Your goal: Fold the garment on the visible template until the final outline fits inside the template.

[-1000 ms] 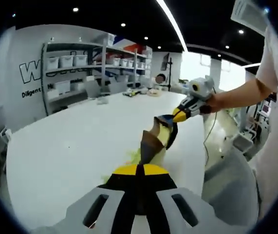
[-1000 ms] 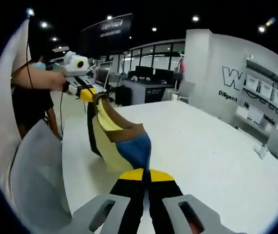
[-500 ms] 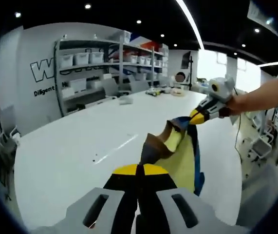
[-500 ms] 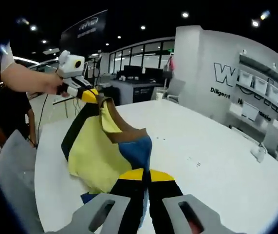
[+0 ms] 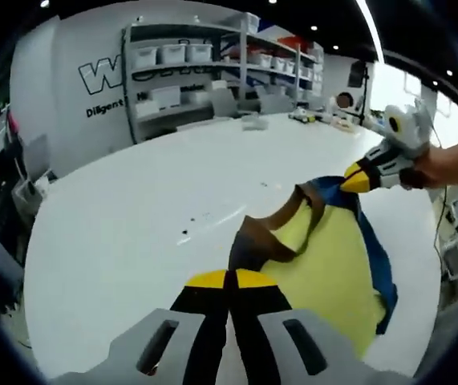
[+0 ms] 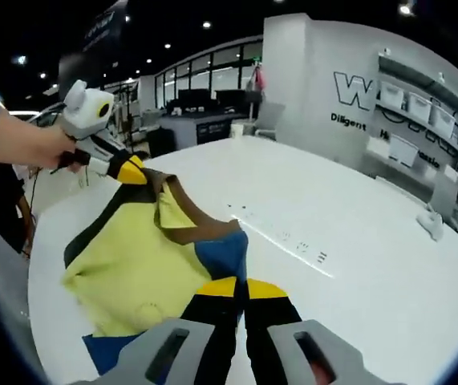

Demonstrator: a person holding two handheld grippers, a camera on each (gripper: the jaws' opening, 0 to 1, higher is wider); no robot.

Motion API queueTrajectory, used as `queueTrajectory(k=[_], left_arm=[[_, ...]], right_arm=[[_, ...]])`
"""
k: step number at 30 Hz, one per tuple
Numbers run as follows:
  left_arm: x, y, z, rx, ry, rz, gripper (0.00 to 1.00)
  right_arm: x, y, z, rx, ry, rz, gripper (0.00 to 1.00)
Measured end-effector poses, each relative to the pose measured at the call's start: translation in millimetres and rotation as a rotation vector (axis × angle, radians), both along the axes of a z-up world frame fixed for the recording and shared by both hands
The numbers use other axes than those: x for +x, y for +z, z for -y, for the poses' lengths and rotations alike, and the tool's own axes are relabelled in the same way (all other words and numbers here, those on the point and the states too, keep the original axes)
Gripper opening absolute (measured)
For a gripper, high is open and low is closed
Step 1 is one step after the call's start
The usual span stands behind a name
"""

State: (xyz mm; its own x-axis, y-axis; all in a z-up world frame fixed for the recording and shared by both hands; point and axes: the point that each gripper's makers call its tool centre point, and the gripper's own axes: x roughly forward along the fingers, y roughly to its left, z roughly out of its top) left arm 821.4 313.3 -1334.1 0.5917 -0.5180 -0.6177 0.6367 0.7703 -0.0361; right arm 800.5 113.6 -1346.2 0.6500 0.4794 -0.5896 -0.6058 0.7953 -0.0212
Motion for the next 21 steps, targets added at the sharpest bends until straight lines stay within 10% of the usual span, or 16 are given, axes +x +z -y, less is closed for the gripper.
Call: queueTrajectory(k=[6,11,21], left_arm=[[2.1,-3.4,-4.8,-0.007,0.059,0.0,0.09],[-11.3,5.4,-11.7,-0.036,0.053,0.03,0.2],[-97.9,-15.7,-18.1,-0.035,-0.081,0.043,0.29]], right_arm=[[10.3,-8.3,-8.7,-0.021,-0.022,0.012,0.01],[6.2,-0.5,-13.1,-0.018,-0.026,0.048,0.24],[-72.8,-1.8,-47.0,-0.006,0.126,0.063,0.25]])
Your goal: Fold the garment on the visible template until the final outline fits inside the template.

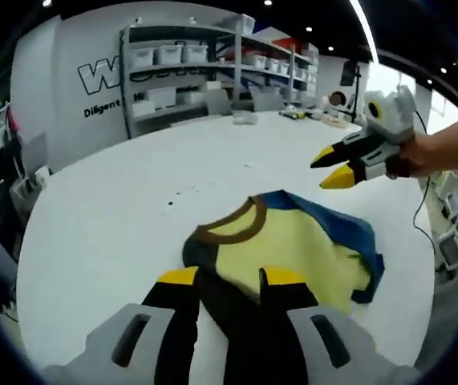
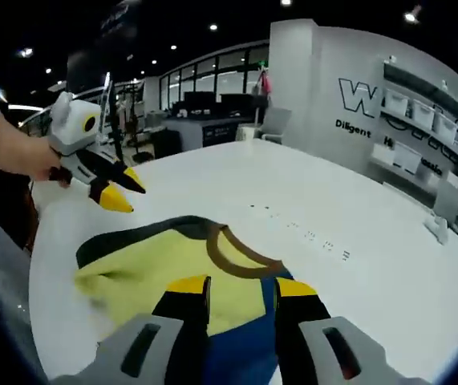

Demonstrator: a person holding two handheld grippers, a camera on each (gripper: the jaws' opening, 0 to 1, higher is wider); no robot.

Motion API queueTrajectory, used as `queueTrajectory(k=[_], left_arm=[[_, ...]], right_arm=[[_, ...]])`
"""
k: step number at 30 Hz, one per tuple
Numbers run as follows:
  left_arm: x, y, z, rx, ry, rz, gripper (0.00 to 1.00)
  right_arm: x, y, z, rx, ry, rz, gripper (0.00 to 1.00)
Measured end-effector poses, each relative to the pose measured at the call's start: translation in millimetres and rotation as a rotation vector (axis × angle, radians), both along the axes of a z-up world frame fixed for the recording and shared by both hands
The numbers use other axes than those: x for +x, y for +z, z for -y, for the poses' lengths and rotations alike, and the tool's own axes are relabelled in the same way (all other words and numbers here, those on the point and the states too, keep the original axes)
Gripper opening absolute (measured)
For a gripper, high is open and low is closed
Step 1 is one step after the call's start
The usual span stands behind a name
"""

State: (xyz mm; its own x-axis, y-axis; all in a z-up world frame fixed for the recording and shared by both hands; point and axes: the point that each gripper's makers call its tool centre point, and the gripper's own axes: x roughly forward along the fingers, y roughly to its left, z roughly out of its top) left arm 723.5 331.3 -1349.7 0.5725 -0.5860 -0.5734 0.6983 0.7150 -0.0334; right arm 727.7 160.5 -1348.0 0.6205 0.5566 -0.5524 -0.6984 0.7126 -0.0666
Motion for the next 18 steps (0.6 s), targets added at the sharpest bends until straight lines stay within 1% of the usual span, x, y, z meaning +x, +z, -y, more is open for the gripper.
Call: queueTrajectory(k=[1,2,3,4,6,7,8,10,11,12,13,15,16,18], left_arm=[[-7.9,-1.4,0.3,-0.003,-0.008,0.0,0.3],[-20.0,-3.8,0.5,0.003,-0.025,0.007,0.32],[-28.5,-6.0,0.3,0.011,-0.043,0.011,0.32],[-36.4,-8.2,-0.3,0.016,-0.054,0.012,0.34],[-50.4,-13.6,-5.7,0.018,-0.048,0.007,0.37],[-58.1,-16.5,-9.6,0.014,-0.038,-0.002,0.39],[-61.8,-18.6,-12.4,0.008,-0.025,-0.008,0.41],[-72.8,-25.3,-17.0,0.004,-0.019,-0.022,0.42],[-79.8,-29.7,-19.7,-0.009,-0.003,-0.043,0.42],[-82.0,-31.2,-20.2,-0.014,0.001,-0.049,0.42],[-88.1,-38.5,-22.5,-0.021,0.015,-0.07,0.43],[-94.9,-50.4,-25.5,-0.017,0.027,-0.106,0.44],[-95.1,-53.2,-26.1,-0.02,0.035,-0.11,0.44],[-96.7,-59.7,-24.0,-0.039,0.052,-0.141,0.43]], right_arm=[[-10.9,-3.9,-3.5,-0.005,0.018,-0.011,0.25],[-25.1,-8.3,-8.3,-0.003,0.033,-0.025,0.26],[-33.0,-10.6,-10.4,-0.01,0.038,-0.021,0.26],[-47.3,-14.2,-17.3,-0.005,0.066,-0.025,0.27],[-67.9,-23.5,-23.5,-0.027,0.09,-0.039,0.28],[-75.7,-26.0,-26.9,-0.027,0.102,-0.041,0.28],[-85.7,-28.4,-31.3,-0.03,0.117,-0.033,0.29],[-98.0,-33.6,-35.9,-0.039,0.133,-0.04,0.29],[-103.6,-36.1,-37.4,-0.05,0.141,-0.036,0.3],[-110.8,-38.8,-39.7,-0.051,0.139,-0.038,0.3],[-115.9,-40.9,-42.0,-0.051,0.143,-0.037,0.31],[-123.8,-46.1,-44.6,-0.073,0.152,-0.028,0.3],[-126.7,-48.6,-46.7,-0.067,0.147,-0.029,0.3],[-130.8,-55.4,-49.8,-0.083,0.151,-0.031,0.31]])
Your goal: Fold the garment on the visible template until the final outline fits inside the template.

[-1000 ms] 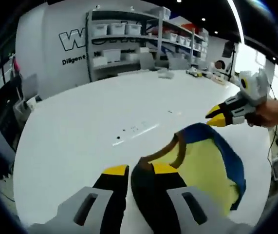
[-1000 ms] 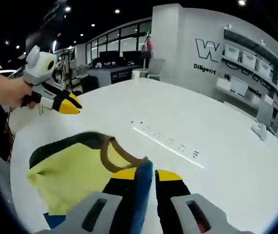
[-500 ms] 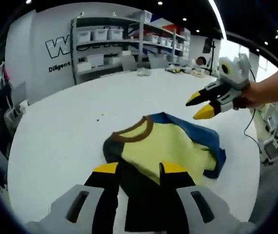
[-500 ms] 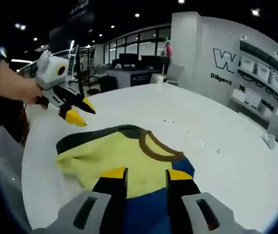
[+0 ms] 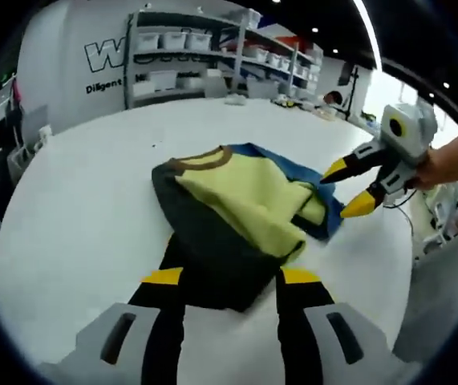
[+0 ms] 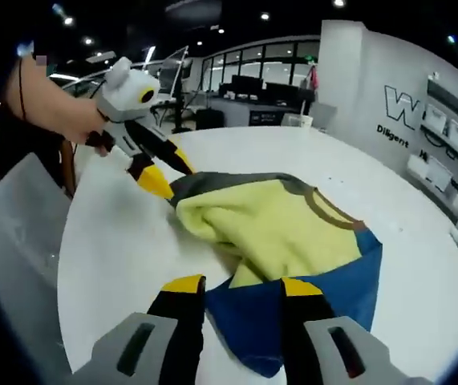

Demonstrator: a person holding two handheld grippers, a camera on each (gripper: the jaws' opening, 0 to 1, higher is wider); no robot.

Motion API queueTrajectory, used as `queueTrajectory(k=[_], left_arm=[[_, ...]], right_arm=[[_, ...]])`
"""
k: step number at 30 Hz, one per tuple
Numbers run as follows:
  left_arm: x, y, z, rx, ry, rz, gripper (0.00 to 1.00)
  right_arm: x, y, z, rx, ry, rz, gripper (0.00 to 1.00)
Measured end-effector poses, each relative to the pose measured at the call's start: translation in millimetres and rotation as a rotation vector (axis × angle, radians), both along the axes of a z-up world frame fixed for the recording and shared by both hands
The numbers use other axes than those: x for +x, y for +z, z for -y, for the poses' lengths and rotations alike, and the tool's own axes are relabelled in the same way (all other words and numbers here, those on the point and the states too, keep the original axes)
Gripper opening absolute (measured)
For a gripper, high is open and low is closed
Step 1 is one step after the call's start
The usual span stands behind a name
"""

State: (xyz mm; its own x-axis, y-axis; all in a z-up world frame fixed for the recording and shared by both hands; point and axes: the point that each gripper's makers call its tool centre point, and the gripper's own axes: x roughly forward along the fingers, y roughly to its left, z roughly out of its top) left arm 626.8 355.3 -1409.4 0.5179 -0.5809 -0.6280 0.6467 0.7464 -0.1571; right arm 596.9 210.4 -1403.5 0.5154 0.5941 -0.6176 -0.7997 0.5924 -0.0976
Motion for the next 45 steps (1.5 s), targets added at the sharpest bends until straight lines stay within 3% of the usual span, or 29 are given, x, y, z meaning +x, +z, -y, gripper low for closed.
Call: queueTrajectory(k=[2,6,12,17,21,23,26,28,30,31,34,37,41,43,45], left_arm=[[0.5,-8.4,1.1,0.005,0.014,-0.024,0.42],[1.3,-17.4,2.4,0.008,0.034,-0.053,0.33],[1.0,-20.8,1.9,0.005,0.014,-0.072,0.02],[5.8,-12.3,-4.1,-0.006,0.021,-0.057,0.01],[14.6,-4.4,-14.9,-0.004,0.027,-0.032,0.01],[19.0,0.4,-19.3,-0.007,0.03,-0.022,0.01],[29.7,9.2,-29.1,0.006,0.028,0.002,0.01],[36.5,14.6,-35.2,0.01,0.03,0.011,0.01],[41.6,16.8,-40.2,0.017,0.031,0.014,0.01],[44.0,18.0,-42.2,0.019,0.029,0.014,0.01],[50.3,19.5,-47.1,0.041,0.022,0.028,0.01],[57.8,23.2,-54.7,0.049,0.032,0.037,0.01],[67.9,27.9,-68.1,0.07,0.043,0.05,0.01],[72.8,27.8,-76.7,0.086,0.052,0.05,0.01],[77.4,28.1,-85.7,0.097,0.064,0.053,0.01]], right_arm=[[0.6,-6.8,2.1,-0.067,0.022,0.03,0.3],[6.3,-13.6,-0.2,-0.073,0.009,0.022,0.27],[6.1,-27.7,1.7,-0.132,0.026,0.022,0.22],[6.3,-34.9,10.1,-0.182,0.036,0.028,0.12],[9.7,-29.3,18.1,-0.191,0.033,0.039,0.0],[10.7,-20.0,19.0,-0.15,0.021,0.043,0.0],[9.2,-13.6,24.5,-0.157,0.041,0.054,0.0],[9.8,-2.2,24.2,-0.069,0.021,0.035,0.0],[10.9,4.3,29.9,-0.065,0.016,0.023,0.0],[10.5,13.6,26.2,0.004,0.011,0.01,0.0],[16.4,25.4,38.9,-0.02,0.009,0.044,0.0],[22.9,37.0,51.6,0.01,-0.024,0.05,0.0],[26.0,50.2,67.6,0.051,-0.055,0.021,0.0],[24.6,60.3,69.1,0.13,-0.068,-0.015,0.0],[26.8,63.2,77.3,0.126,-0.073,-0.018,0.0]])
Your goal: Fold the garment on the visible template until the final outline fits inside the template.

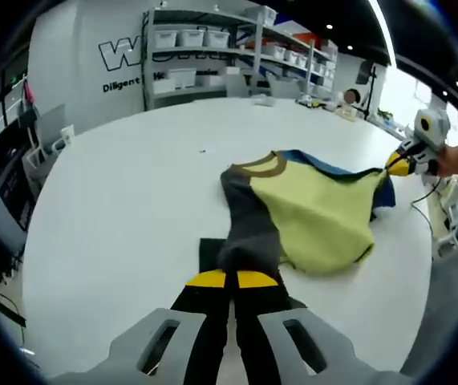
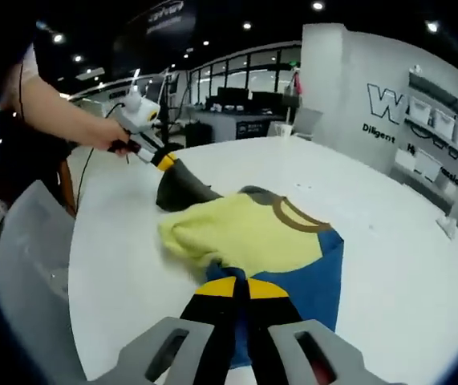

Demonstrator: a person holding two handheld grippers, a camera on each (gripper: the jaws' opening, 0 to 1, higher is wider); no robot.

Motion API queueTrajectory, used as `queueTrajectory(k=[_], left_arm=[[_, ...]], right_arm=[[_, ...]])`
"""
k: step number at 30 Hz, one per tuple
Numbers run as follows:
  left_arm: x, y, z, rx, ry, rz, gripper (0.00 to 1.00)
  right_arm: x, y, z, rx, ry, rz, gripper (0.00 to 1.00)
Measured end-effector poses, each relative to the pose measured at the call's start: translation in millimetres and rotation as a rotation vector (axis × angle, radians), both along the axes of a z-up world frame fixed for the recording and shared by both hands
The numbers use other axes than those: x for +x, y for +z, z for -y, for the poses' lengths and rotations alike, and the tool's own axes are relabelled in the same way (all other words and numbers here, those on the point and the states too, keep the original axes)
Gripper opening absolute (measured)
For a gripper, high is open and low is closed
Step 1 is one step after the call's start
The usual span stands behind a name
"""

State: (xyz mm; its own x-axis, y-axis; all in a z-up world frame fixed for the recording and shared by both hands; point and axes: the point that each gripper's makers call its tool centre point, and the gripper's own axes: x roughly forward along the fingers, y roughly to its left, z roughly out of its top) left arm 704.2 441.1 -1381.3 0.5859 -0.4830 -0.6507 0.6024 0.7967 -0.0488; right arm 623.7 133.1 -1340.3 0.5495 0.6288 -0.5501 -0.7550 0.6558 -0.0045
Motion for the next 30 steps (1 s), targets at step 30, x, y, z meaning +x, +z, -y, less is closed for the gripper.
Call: queueTrajectory(k=[30], left_arm=[[31.7,-13.7,-72.8,0.157,0.105,-0.036,0.01]], right_arm=[[-16.2,-23.2,77.8,0.064,-0.019,-0.264,0.0]])
